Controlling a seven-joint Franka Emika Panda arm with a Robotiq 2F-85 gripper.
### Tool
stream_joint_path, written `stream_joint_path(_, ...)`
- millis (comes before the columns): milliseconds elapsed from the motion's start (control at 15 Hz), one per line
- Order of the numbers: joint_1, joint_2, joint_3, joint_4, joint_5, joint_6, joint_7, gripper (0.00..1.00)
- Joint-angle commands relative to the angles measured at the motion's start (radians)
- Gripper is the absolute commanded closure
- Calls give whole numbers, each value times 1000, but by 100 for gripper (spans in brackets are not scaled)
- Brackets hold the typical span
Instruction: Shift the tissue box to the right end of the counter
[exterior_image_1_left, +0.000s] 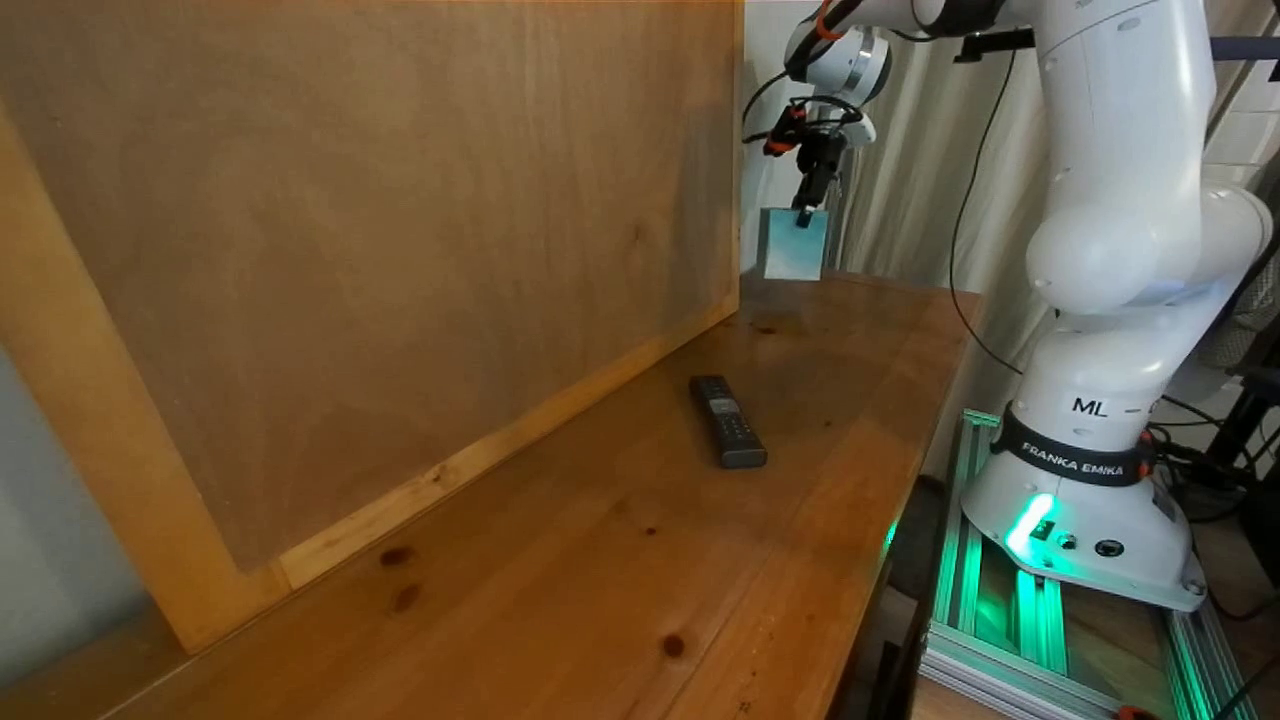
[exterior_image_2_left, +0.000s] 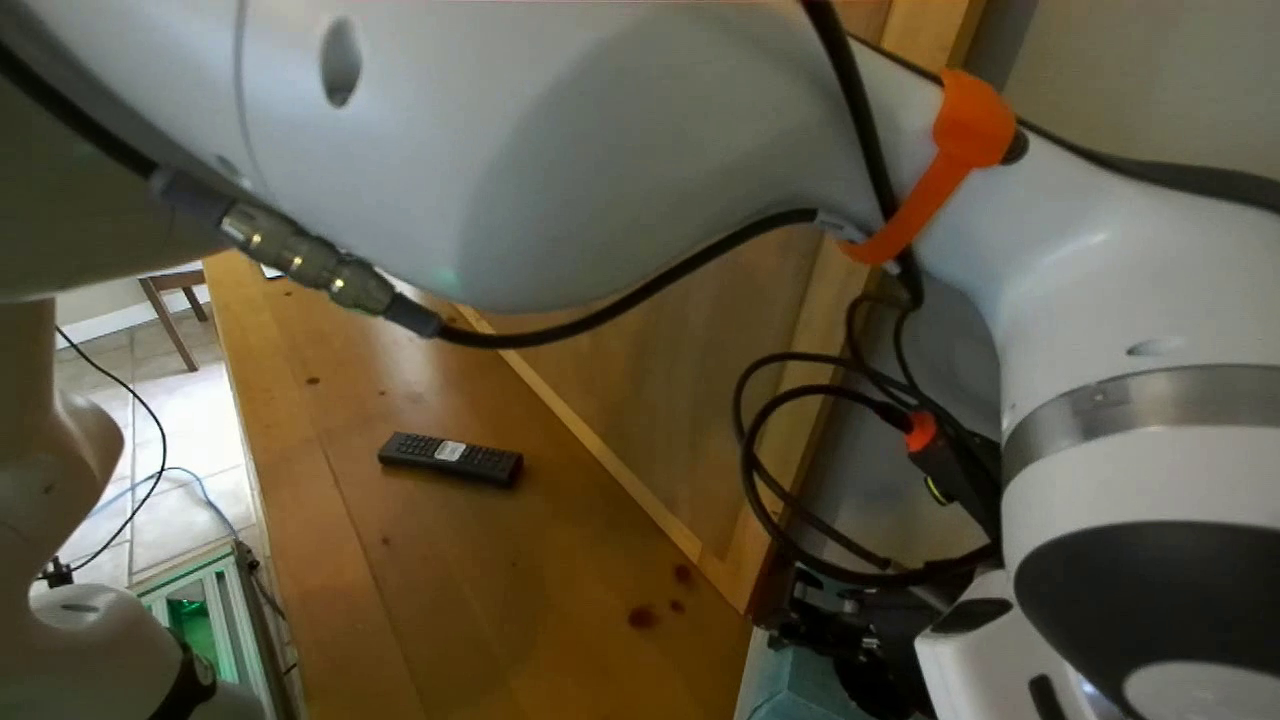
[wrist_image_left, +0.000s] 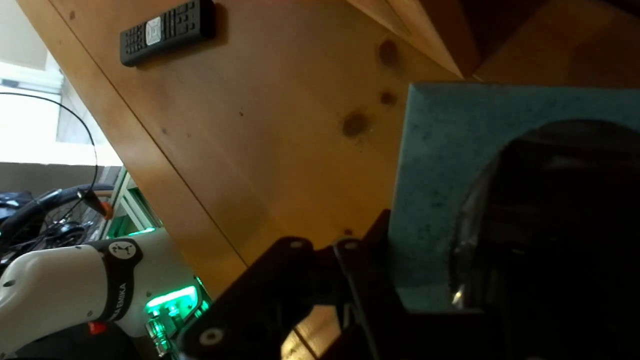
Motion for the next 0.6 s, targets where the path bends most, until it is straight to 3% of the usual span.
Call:
stream_joint_path(0, -53, 74, 9, 91, 66, 0, 44, 100)
stream_joint_path(467, -114, 137, 40, 152, 109, 47, 68, 100)
stream_joint_path(533, -116, 139, 45, 153, 113, 62, 68, 75)
